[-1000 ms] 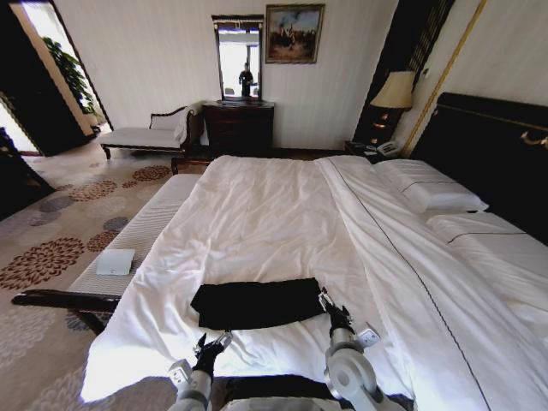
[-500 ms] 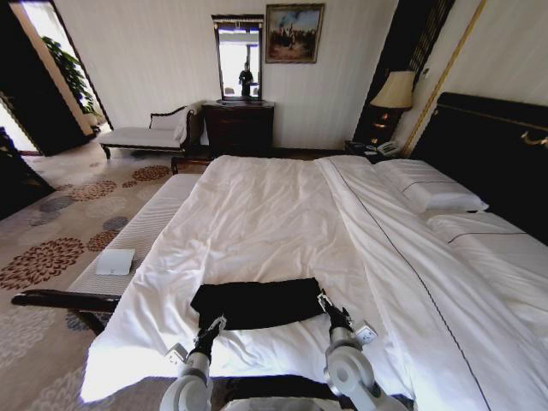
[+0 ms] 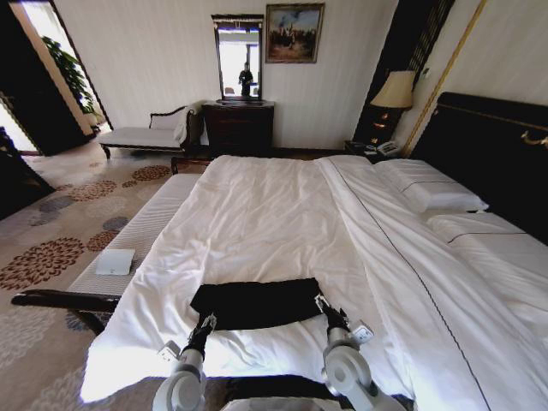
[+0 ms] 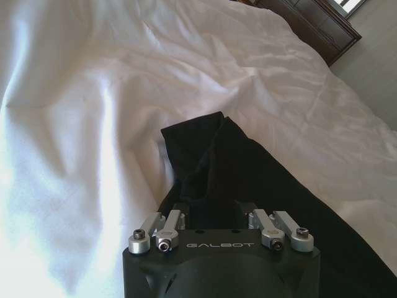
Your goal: Fold the clothes on the bed.
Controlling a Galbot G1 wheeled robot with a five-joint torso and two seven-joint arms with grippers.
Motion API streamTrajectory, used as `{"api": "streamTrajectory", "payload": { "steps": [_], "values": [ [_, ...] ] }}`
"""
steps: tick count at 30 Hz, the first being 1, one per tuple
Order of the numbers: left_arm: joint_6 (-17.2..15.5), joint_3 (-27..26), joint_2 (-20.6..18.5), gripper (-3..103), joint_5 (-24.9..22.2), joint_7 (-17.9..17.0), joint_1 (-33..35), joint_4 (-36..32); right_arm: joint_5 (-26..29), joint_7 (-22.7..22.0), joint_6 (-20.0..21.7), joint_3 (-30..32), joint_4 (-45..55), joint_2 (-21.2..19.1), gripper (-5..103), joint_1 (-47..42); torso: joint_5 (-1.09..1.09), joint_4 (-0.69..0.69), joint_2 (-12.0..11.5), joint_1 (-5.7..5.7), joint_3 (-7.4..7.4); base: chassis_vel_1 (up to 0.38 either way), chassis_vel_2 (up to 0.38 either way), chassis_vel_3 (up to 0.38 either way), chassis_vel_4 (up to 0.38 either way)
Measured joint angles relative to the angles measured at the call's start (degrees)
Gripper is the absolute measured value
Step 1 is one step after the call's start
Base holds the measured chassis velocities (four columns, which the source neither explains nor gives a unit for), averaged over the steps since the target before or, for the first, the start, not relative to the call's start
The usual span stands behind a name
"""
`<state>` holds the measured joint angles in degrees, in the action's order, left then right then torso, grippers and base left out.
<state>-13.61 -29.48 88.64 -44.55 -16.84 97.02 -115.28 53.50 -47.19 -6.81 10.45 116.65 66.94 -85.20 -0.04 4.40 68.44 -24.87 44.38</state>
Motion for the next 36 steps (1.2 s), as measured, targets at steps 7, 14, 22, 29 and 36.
{"api": "streamTrajectory", "payload": {
  "steps": [7,14,22,29,36],
  "values": [
    [0.0,-0.9,-0.8,19,0.1,-0.2,1.9,-1.9,-0.1,0.0,0.0,0.3,-0.2,0.3,100,-0.3,0.0,0.0,0.0,0.0,0.0,0.0,0.0,0.0,0.0],
    [-0.8,-2.4,-1.7,1,-0.7,-0.5,2.8,-3.4,-0.2,0.5,0.5,0.1,-1.1,0.2,100,-0.2,0.0,0.0,0.0,0.0,0.0,0.0,0.0,0.0,0.0],
    [-0.9,-2.9,-2.1,1,-1.2,-0.4,4.0,-4.5,0.3,0.9,2.6,-0.8,-1.6,-0.6,100,-0.6,-0.01,0.0,0.0,0.0,0.0,0.0,0.0,0.0,0.0],
    [-1.2,-4.5,-3.2,1,-2.3,-0.1,5.3,-5.2,2.5,1.7,3.5,-0.8,-3.3,-1.6,100,1.1,0.0,0.0,0.0,0.0,0.0,0.0,0.0,0.0,0.0],
    [-1.2,-4.4,-3.3,1,-1.8,-0.1,4.9,-4.6,2.7,1.9,3.8,-0.5,-4.3,-2.0,100,2.3,0.0,0.0,0.0,0.0,0.0,0.0,0.0,0.0,0.0]
  ]
}}
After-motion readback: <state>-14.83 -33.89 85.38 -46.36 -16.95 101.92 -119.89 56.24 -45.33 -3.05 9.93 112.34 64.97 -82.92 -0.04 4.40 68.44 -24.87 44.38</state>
